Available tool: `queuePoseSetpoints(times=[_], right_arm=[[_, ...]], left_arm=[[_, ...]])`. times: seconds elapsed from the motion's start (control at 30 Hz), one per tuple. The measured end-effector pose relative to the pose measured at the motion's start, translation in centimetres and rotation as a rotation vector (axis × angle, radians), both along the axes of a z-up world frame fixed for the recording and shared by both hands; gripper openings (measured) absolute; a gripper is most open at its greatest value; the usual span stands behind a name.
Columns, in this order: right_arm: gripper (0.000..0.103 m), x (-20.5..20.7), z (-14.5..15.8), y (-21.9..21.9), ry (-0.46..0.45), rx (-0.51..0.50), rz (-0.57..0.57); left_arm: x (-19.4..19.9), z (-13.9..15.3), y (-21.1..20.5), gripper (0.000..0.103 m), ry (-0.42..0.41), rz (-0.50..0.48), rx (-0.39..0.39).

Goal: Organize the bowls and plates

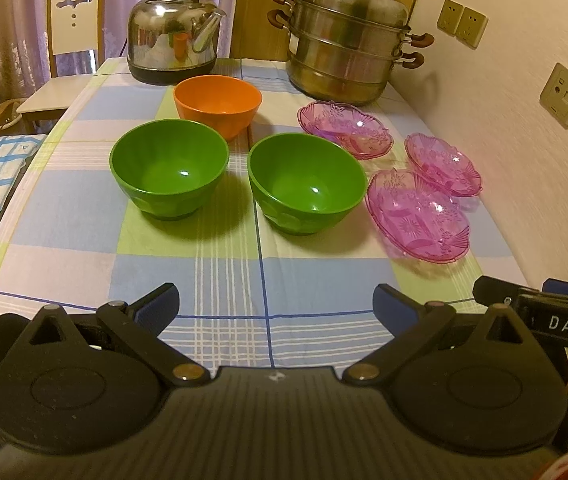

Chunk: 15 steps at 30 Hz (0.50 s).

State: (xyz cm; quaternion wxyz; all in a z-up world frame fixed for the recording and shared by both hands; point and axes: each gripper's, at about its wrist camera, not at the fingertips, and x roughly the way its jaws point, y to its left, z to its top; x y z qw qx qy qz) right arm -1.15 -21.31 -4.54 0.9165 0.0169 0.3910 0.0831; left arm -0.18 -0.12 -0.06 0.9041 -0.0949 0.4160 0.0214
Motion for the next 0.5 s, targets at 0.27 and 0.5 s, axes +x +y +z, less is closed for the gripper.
queuePoseSetpoints(times=[0.27, 0.5], right_arm=[[0.103, 0.00, 0.16, 0.06, 0.000, 0.000, 0.000], [0.103, 0.00, 0.15, 0.08, 0.000, 0.001, 0.000]], left_arm=[[0.01, -0.11, -0.04, 0.103, 0.000, 0.001, -0.001], [0.02, -0.14, -0.08, 0.103, 0.000, 0.001, 0.000]])
